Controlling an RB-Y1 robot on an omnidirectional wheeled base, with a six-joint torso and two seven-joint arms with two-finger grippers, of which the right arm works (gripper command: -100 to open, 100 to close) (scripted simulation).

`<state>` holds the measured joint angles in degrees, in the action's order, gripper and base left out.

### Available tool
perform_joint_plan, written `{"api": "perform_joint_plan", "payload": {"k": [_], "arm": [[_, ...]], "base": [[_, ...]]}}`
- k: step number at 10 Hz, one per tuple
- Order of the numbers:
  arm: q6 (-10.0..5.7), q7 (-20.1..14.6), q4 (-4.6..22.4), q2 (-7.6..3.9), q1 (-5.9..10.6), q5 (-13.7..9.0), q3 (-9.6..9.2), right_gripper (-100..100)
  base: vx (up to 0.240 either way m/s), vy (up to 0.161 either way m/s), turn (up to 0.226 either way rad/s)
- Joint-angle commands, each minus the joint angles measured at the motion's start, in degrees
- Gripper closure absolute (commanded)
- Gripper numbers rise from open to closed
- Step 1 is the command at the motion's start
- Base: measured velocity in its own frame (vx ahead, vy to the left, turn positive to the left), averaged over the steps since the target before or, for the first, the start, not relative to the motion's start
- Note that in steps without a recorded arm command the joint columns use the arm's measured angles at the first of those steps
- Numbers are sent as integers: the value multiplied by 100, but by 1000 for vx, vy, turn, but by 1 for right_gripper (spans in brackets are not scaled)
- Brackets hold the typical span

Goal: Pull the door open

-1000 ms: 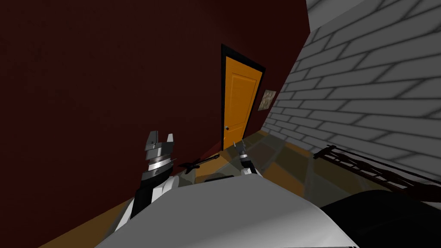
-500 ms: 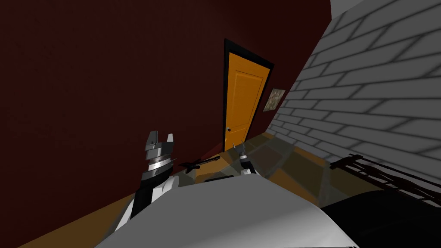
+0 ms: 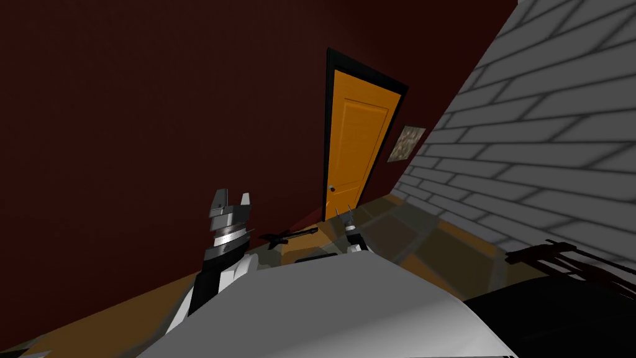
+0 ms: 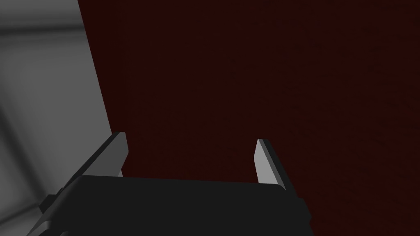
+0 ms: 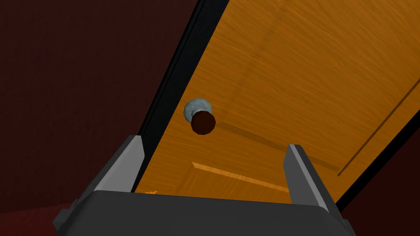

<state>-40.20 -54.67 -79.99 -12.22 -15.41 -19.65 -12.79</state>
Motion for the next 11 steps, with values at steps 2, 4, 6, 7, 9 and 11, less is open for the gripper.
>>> {"api": "perform_joint_plan", "payload": {"k": [2,4,6,7,9,11], "arm": [[-72,-341,318,-36,95,-146,-88,-100],[-110,-523,495,-56,151,-227,-134,-100],[-163,-782,748,-82,231,-341,-200,-100],[-180,-864,828,-89,257,-377,-221,-100],[-231,-1110,1066,-110,333,-486,-284,-100],[-278,-1336,1284,-126,402,-585,-341,-100]], "base": [[91,-76,143],[93,-92,128],[82,-112,155],[91,-93,123],[76,-100,150],[66,-115,138]]}}
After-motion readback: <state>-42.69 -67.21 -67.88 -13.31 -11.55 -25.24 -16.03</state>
